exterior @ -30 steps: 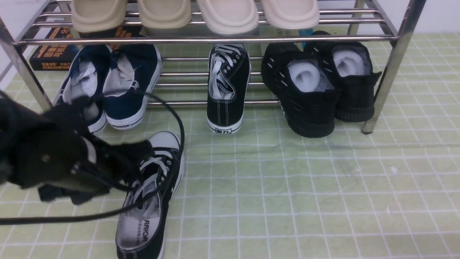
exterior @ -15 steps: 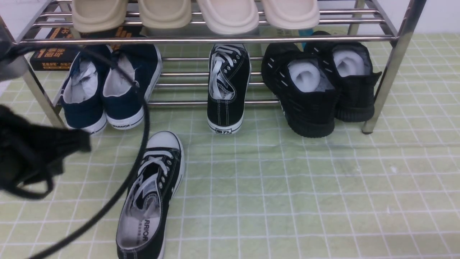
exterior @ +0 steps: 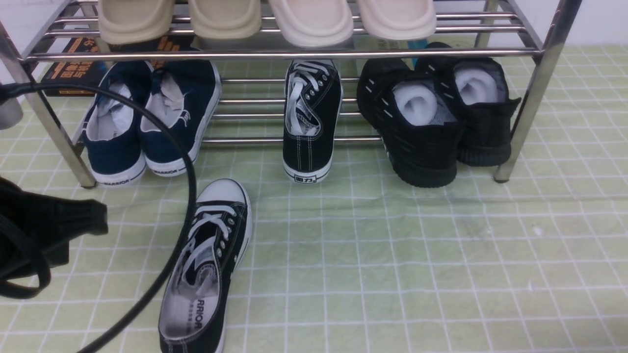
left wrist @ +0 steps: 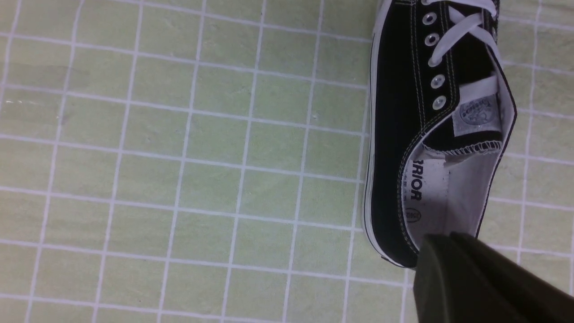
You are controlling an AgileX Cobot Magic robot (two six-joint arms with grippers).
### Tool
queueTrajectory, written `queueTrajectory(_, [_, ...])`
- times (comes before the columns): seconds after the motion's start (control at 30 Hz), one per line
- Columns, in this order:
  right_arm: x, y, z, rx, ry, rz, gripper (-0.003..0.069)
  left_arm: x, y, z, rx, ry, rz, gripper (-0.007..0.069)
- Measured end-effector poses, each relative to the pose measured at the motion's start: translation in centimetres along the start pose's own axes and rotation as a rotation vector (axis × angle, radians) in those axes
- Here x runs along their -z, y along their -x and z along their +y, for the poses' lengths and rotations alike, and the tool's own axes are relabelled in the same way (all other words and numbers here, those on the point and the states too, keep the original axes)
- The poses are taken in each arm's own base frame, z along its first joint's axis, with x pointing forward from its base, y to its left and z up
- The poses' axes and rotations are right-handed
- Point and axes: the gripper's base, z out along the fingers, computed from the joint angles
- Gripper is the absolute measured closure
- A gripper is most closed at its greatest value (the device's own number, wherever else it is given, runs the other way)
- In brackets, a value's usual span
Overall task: Take the shoes off the shelf with your hand from the green coffee tablecloth.
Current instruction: 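Reach toward the shoe rack and grasp a shoe on it with the right gripper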
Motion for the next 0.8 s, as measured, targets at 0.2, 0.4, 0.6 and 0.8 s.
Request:
queueTrajectory(0.2, [0.0,0.0,0.6,-0.291,0.067,0.006,0.0419,0.0,0.0,0.0,0.000,0.000,-0.001,0.0624])
queueTrajectory(0.4, [0.4,0.7,1.6,-0.246,0.104,0.010,0.0419,0.0,0.0,0.0,0.010,0.000,0.000,0.0617])
queueTrajectory(0.6, [3.2,5.5,6.1,0.058,0.236,-0.160,0.0419,0.0,0.0,0.0,0.031,0.001,0.001,0.0611])
queueTrajectory(0.8, [3.1,10.0,10.6,0.296,0.220,-0.101,0.0496,0.0,0.0,0.0,0.033,0.001,0.001,0.0606])
